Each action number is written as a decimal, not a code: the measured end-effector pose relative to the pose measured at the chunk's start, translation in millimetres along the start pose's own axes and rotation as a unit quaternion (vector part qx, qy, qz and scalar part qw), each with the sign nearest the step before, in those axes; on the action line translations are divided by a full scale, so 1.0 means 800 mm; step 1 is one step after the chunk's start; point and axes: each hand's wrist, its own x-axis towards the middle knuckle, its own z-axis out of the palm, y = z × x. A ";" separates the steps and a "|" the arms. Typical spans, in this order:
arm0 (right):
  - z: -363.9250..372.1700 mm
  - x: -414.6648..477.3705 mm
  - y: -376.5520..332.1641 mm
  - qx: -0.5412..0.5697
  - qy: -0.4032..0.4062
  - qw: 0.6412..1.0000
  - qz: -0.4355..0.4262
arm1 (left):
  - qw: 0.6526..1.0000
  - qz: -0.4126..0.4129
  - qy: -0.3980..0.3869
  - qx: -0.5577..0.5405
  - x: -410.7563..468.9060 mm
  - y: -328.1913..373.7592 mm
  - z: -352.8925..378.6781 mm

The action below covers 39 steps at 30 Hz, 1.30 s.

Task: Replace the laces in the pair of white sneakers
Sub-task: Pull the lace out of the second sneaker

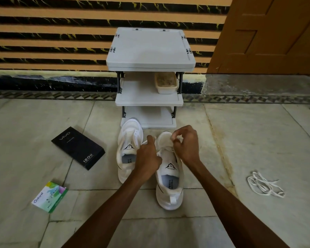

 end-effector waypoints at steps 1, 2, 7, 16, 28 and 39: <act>-0.010 0.010 -0.003 0.106 0.028 0.992 0.060 | 1.000 0.000 0.001 0.005 0.002 0.000 0.001; -0.019 0.019 -0.008 0.208 0.038 0.971 0.115 | 1.000 -0.003 0.000 0.010 0.003 -0.001 0.002; -0.045 0.044 -0.018 0.615 -0.019 0.752 0.236 | 1.000 -0.013 0.001 0.009 0.006 -0.005 0.005; 0.003 -0.004 0.006 -0.292 -0.213 0.928 -0.087 | 1.000 -0.006 0.007 0.015 0.007 -0.005 0.010; -0.044 0.040 -0.050 0.570 -0.084 0.785 0.226 | 1.000 0.004 0.021 0.007 0.006 -0.016 0.011; 0.001 -0.001 -0.012 -0.140 -0.113 0.983 -0.022 | 1.000 -0.004 0.010 0.013 0.001 -0.011 0.007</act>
